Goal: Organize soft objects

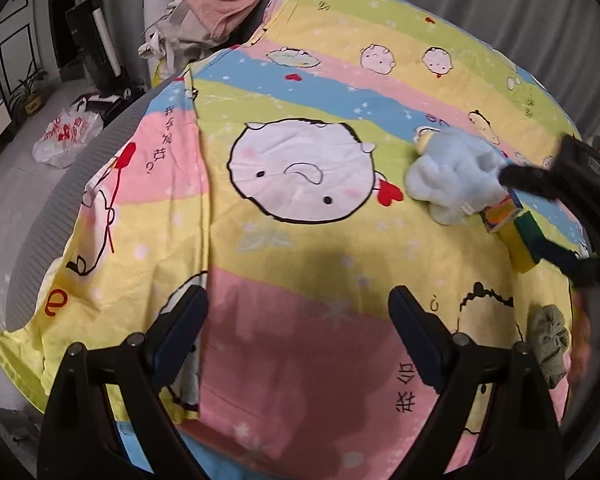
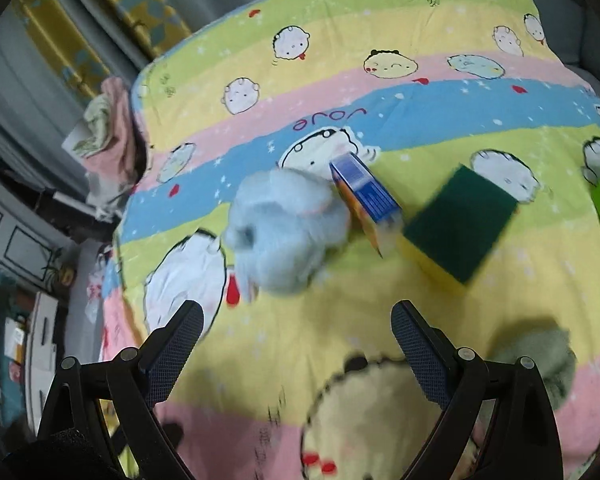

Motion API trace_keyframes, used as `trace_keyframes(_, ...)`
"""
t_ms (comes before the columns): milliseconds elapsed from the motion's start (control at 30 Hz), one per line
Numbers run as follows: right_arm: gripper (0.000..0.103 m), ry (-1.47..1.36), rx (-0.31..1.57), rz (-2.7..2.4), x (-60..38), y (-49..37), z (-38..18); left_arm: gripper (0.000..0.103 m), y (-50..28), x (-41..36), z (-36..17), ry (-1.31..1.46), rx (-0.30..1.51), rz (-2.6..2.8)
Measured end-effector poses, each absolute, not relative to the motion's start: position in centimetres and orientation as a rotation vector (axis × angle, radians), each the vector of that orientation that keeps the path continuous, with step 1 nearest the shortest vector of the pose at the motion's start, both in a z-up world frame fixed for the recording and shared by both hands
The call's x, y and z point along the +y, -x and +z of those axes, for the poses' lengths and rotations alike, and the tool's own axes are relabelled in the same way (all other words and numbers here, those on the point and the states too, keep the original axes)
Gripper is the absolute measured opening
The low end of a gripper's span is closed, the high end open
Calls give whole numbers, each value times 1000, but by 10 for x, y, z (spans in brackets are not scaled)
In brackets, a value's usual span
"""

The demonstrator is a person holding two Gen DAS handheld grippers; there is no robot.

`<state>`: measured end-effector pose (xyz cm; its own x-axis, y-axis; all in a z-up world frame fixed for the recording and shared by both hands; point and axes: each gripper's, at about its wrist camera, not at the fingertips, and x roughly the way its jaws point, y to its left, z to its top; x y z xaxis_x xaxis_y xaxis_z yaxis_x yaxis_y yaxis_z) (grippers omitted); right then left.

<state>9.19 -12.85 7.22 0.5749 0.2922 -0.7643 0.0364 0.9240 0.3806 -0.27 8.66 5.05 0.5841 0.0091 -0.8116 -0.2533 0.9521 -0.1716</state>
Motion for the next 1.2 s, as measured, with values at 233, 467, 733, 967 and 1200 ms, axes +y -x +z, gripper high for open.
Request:
trace_keyframes(233,95,-371,970,131,-102,-145,62,91,-2,100,51,348,959,141)
trace_keyframes(467,54,-350,985,134,-89,-177,37,91,-4,102,53,367,966,106)
trace_keyframes(733,50,-362,891,194,-94,-143,55,91,-2,103,55,380,956,98)
trace_keyframes(967,50,-449,872,264,-119,-65,67,91,0,103,57,398,952,93)
trace_keyframes(1200,52,-480,955,233,-130,1,37,91,9,92,60,372,939,67)
